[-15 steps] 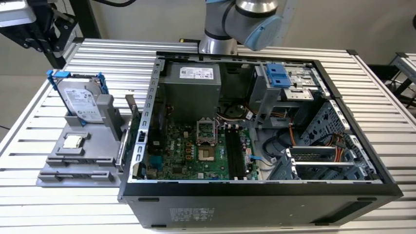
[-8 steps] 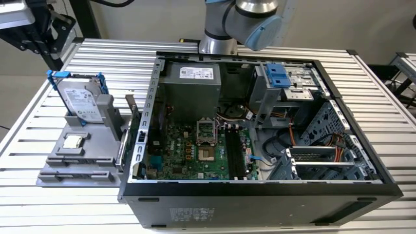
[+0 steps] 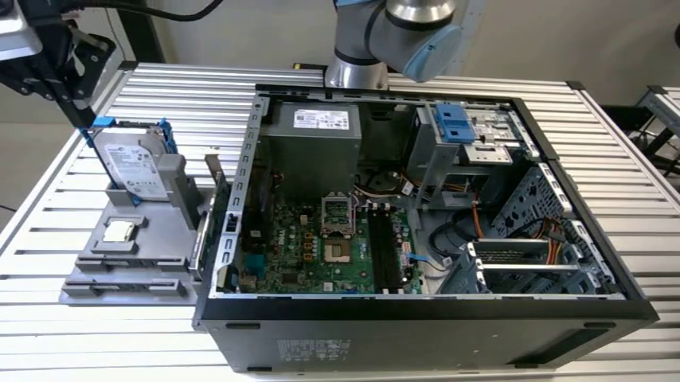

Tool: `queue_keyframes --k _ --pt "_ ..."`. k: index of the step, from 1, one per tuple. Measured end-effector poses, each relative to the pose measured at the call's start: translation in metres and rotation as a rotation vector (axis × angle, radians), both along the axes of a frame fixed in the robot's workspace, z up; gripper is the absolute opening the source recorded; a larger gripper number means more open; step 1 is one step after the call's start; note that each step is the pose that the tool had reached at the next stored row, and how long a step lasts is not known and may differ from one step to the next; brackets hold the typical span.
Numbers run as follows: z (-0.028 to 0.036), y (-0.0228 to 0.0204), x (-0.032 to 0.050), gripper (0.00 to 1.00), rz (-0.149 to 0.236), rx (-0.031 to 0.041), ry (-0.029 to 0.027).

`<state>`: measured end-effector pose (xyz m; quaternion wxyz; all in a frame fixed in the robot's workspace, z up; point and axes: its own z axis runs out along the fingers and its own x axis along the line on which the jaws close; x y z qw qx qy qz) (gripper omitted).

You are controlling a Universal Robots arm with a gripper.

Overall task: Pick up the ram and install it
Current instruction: 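Reach for the ram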

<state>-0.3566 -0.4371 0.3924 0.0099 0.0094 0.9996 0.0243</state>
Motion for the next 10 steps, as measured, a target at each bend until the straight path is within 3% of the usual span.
queue_keyframes --k 10 --pt "-0.0007 -0.0305 -0.0046 0.00 0.000 0.0001 -0.0001"
